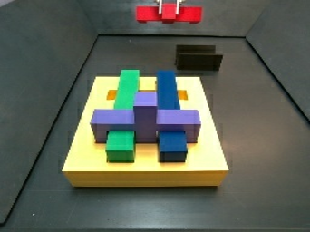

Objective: Pick up the red object. Move up. Place the red object on the fixture. Regrasp the red object. Move to above the board. Insert the red object.
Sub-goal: Place the red object on the fixture.

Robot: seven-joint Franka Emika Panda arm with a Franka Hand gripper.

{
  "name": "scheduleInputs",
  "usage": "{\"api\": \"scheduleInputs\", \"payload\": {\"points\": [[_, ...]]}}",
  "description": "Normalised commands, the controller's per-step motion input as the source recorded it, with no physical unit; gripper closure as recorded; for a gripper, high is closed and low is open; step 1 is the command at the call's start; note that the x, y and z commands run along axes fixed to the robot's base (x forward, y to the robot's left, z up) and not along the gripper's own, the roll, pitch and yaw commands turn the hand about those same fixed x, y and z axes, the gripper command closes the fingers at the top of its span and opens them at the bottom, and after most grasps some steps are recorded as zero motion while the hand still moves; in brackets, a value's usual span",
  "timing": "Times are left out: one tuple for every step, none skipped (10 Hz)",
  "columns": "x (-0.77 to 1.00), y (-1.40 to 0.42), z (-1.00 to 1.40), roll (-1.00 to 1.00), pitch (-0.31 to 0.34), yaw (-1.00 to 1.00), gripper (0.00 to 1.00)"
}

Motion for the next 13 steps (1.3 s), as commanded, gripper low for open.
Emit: {"api": "scheduleInputs", "payload": {"points": [[0.72, 0.27, 0.11, -0.83, 0.237, 0.00, 1.00], [0.79, 0.25, 0.15, -0.65, 0.334, 0.00, 1.00], [0.90, 0.14, 0.09, -0.53, 0.280, 0.00, 1.00], [1.00, 0.00, 0.00, -0.41, 0.169, -0.09, 1.00], [1.00, 0.00, -0.03, -0.39, 0.074, -0.08, 1.00], [1.00, 0.00, -0.19, -0.33, 0.000, -0.07, 1.00], [1.00, 0.00, -0.29, -0.37, -0.083, -0.08, 1.00], [1.00, 0.00, -0.35, -0.34, -0.137, -0.09, 1.00], [0.97, 0.00, -0.55, -0.20, -0.243, -0.17, 1.00], [0.98, 0.00, -0.61, -0.11, -0.206, -0.19, 1.00], [1.00, 0.07, -0.57, 0.00, -0.074, -0.24, 1.00], [1.00, 0.11, -0.51, 0.00, 0.000, -0.26, 1.00], [1.00, 0.13, -0.36, 0.00, 0.000, -0.17, 1.00]]}}
